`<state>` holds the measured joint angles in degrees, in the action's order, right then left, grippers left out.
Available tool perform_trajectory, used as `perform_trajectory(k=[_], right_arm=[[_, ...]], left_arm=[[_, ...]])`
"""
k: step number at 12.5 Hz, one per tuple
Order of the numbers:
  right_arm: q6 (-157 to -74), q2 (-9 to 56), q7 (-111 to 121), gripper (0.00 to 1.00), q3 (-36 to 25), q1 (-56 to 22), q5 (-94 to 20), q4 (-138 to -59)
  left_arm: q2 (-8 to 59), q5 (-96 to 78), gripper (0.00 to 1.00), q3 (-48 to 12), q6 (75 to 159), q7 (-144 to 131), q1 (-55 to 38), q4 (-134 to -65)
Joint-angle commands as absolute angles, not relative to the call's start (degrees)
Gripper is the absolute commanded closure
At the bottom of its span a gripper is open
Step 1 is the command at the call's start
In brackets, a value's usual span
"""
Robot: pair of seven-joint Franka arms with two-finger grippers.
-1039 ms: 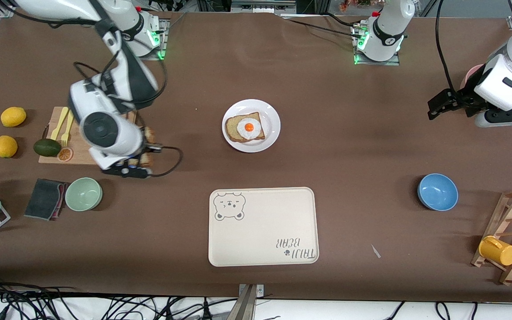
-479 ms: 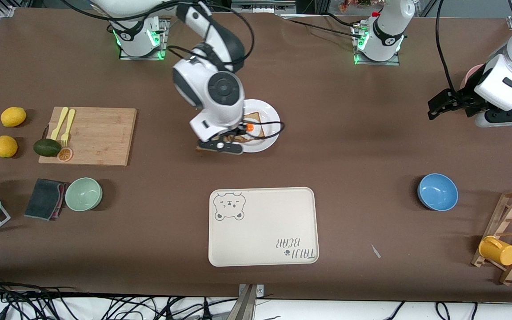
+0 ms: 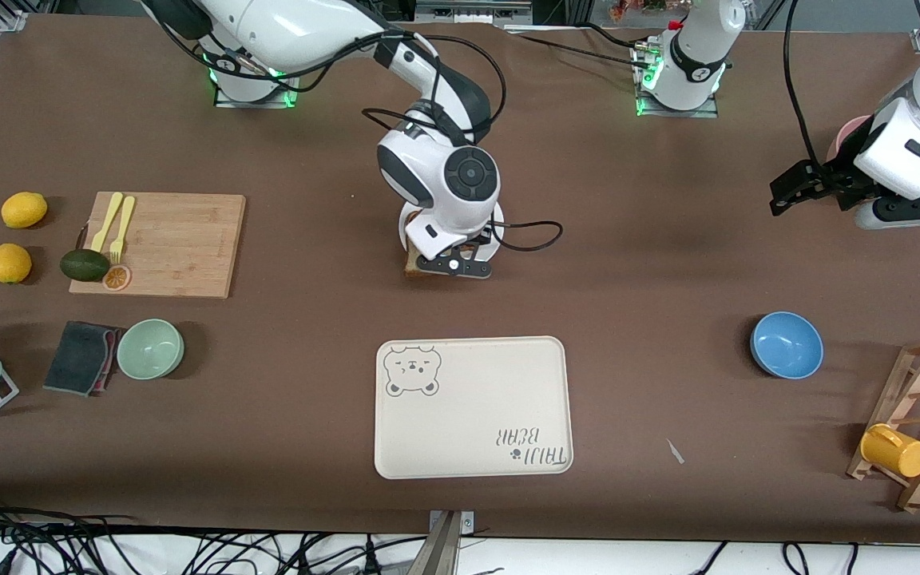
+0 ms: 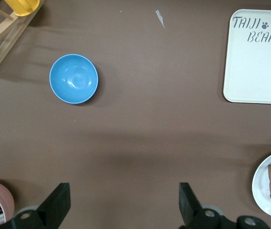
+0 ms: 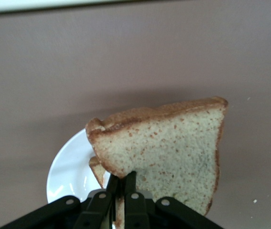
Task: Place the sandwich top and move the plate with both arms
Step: 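Lower the bread onto the egg slice and open the right gripper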
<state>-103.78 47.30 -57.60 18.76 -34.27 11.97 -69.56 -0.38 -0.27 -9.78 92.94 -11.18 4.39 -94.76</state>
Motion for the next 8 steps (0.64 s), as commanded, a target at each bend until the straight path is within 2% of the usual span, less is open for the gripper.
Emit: perform_trajectory(k=[1,8], right_arm=[[-100.46,47.9,-59.94,1.0,17.67,-36.56,11.78,-68.29],[-101.25,48.95,-61.77,1.0,17.58,-36.83,11.6,-68.47]], left_arm=[[0.0,-1.58,0.0,-9.76,91.58,-10.9,4.48,-93.34],[0.18,-1.58,0.0,-9.67,91.58,-10.9,4.57,-93.25]])
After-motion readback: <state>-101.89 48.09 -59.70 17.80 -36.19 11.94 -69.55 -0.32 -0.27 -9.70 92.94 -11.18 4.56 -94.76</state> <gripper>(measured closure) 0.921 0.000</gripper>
